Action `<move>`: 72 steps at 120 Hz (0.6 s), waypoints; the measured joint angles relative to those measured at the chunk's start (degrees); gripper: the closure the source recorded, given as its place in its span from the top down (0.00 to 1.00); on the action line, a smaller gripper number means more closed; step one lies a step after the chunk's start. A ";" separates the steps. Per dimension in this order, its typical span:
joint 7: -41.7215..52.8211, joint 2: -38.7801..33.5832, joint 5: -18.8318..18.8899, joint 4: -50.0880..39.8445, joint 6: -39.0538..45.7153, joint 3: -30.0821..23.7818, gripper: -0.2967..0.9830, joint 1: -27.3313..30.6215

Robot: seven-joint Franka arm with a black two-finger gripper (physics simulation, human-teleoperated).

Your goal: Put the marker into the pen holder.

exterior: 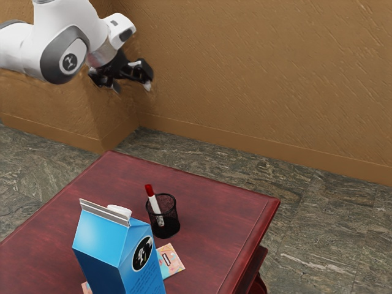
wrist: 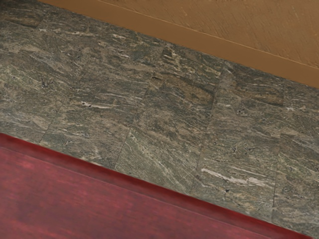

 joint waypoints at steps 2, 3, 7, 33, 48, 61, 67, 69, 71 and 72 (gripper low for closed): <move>0.00 0.40 -0.12 2.63 -2.83 0.45 0.72 -0.04; 0.00 0.60 -0.17 3.85 -4.23 0.66 0.72 -0.03; 0.21 1.58 -0.28 8.20 -9.53 1.53 0.73 0.02; 4.76 5.95 1.62 17.57 -29.68 5.04 0.75 0.80; 8.11 7.92 1.73 21.05 -35.35 5.19 0.76 0.36; 10.50 8.88 1.69 21.61 -38.16 5.27 0.76 -0.12; 11.47 9.16 1.67 21.64 -38.95 5.28 0.76 -0.30; 11.77 9.22 1.66 21.64 -39.17 5.28 0.76 -0.36; 12.07 9.27 1.65 21.65 -39.38 5.28 0.77 -0.41; 12.21 9.30 1.65 21.65 -39.48 5.28 0.77 -0.44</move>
